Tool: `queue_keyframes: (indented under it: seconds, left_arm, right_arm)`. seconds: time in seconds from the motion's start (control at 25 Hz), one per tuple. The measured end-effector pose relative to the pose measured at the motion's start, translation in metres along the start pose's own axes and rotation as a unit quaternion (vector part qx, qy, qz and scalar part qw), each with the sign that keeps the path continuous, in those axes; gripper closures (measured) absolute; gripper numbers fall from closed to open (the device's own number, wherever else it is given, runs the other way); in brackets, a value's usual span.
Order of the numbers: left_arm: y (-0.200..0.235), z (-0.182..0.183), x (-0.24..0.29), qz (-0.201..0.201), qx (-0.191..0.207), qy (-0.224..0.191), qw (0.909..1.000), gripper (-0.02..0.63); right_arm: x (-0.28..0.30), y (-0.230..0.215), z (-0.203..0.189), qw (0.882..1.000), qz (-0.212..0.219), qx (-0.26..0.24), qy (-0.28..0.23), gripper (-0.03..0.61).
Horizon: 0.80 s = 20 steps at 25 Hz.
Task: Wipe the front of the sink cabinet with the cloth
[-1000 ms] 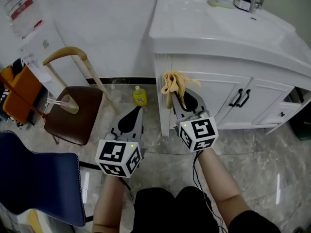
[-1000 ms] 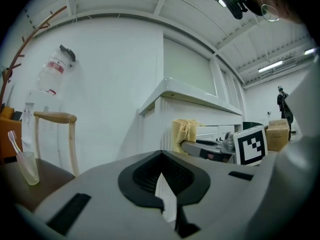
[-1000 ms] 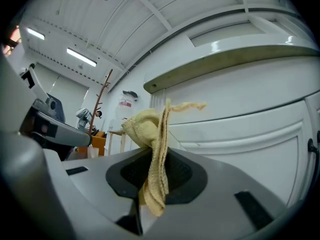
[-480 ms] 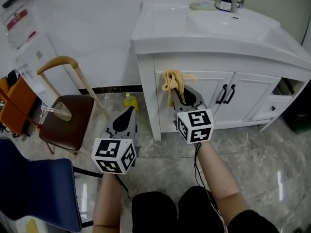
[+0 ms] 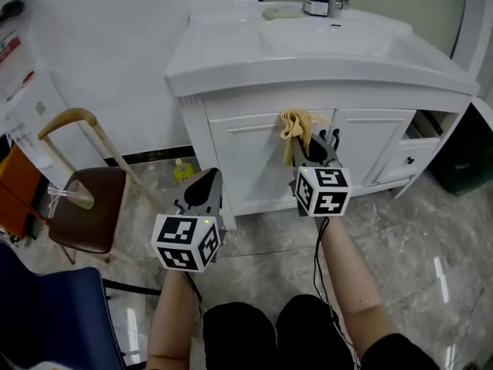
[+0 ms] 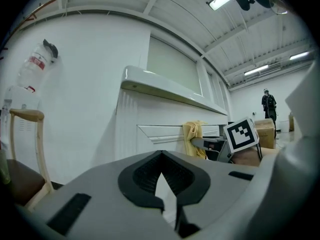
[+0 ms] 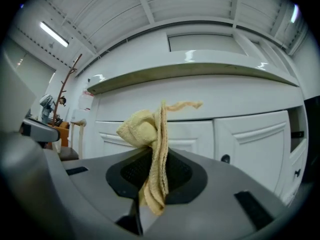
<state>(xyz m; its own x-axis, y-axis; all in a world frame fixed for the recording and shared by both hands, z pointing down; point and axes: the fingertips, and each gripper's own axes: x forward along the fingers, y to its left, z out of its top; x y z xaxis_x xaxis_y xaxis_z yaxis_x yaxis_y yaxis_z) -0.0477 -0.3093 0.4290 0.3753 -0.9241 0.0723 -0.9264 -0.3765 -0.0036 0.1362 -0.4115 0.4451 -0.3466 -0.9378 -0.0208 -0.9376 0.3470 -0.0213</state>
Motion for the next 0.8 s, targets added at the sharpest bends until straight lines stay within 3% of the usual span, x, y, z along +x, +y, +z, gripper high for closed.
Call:
queue_keyframes:
  seconds: [0.24, 0.4, 0.6, 0.8]
  left_arm:
    - [-0.034, -0.002, 0.022, -0.043, -0.012, 0.0, 0.999, 0.6]
    - [-0.049, -0.01, 0.031, -0.059, -0.011, 0.008, 0.9982, 0.6]
    - [-0.041, -0.016, 0.029, -0.043, -0.006, 0.013, 0.999, 0.6]
    - [-0.007, -0.026, 0.007, -0.018, -0.003, 0.017, 0.9997, 0.6]
  right_arm:
    - [-0.016, -0.053, -0.002, 0.998, -0.068, 0.016, 0.006, 0.5]
    - [-0.021, -0.062, -0.004, 0.997, -0.078, 0.024, 0.011, 0.5]
    - [-0.027, -0.035, -0.002, 0.999, -0.037, 0.015, 0.001, 0.5]
    - [-0.025, 0.04, -0.013, 0.999, 0.053, 0.002, -0.01, 0.5]
